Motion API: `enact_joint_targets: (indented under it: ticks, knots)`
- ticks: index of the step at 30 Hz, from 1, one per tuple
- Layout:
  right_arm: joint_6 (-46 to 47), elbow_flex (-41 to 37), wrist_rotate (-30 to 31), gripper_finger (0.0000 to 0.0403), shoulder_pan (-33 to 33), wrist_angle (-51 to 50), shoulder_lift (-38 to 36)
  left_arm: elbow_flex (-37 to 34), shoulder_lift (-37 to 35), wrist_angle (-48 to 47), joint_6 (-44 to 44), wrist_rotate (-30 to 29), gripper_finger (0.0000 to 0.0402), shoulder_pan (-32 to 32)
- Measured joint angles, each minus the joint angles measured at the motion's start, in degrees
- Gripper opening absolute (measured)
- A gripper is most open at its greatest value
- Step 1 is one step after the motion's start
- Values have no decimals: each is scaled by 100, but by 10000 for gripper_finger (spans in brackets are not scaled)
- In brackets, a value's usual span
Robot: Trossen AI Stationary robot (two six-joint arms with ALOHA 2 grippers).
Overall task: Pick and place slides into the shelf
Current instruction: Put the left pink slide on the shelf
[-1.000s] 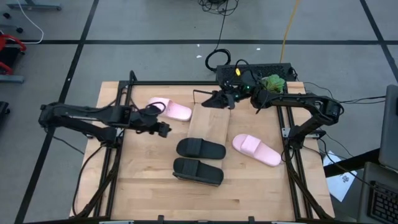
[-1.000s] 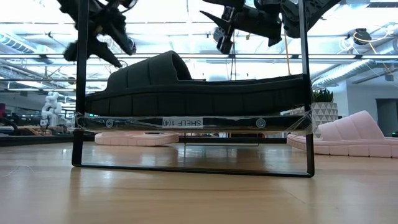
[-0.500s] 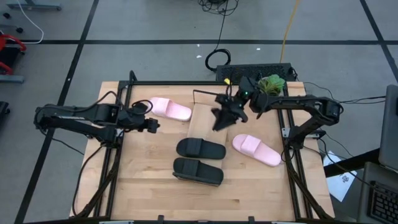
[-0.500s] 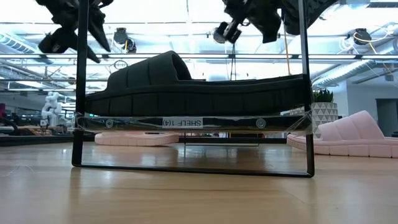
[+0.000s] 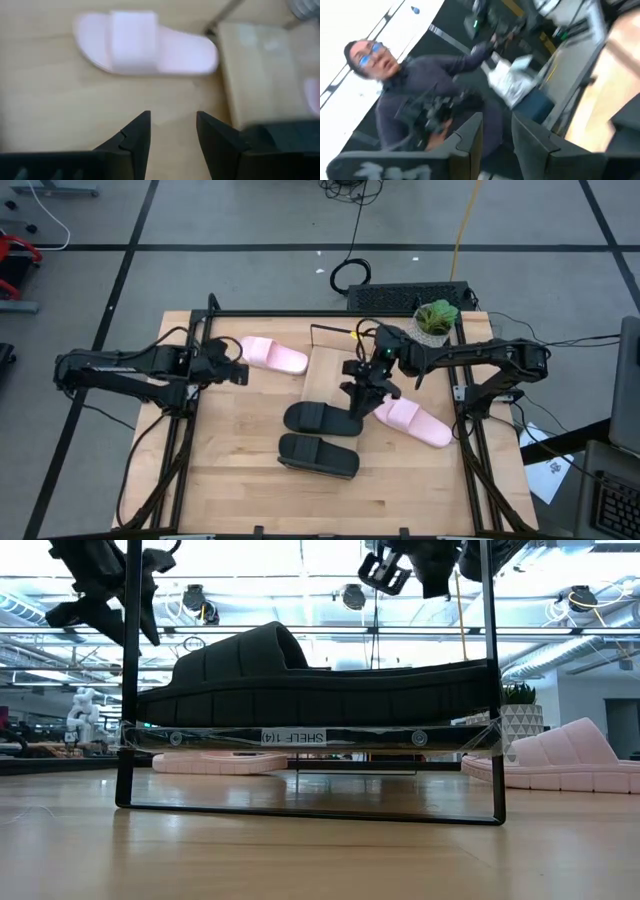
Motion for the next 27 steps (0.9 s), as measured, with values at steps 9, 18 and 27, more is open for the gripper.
enact_joint_targets:
  ticks: [9,18,27]
  knots:
    - [-187,0,1665,93,17,225,-2,0,2,-62,1710,501,154,1822]
    - [-118,0,2643,93,-22,987,-2,0,458,980,4509,3115,154,4589]
    - [-128,0,3133,93,76,1162,-2,-326,2162,1713,5790,5034,154,6138]
